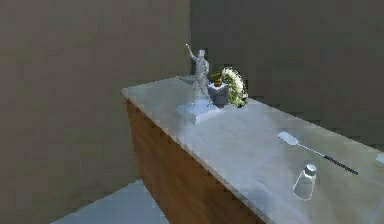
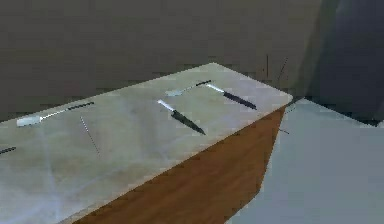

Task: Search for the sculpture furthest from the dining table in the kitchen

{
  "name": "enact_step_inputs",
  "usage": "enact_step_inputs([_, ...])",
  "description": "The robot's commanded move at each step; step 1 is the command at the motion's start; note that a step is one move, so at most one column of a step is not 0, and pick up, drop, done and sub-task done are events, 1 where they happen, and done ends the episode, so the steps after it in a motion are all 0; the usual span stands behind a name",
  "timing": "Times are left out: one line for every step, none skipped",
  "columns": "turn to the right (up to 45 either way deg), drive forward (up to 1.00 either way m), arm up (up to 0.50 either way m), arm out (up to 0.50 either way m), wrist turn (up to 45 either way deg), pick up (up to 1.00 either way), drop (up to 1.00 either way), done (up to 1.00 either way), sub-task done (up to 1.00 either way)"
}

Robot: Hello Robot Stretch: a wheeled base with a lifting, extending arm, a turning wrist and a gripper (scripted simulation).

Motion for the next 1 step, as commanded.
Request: enact_step_inputs([0.0,0.0,0.0,0.0,0.0,0.0,0.0,1.0,0.0])
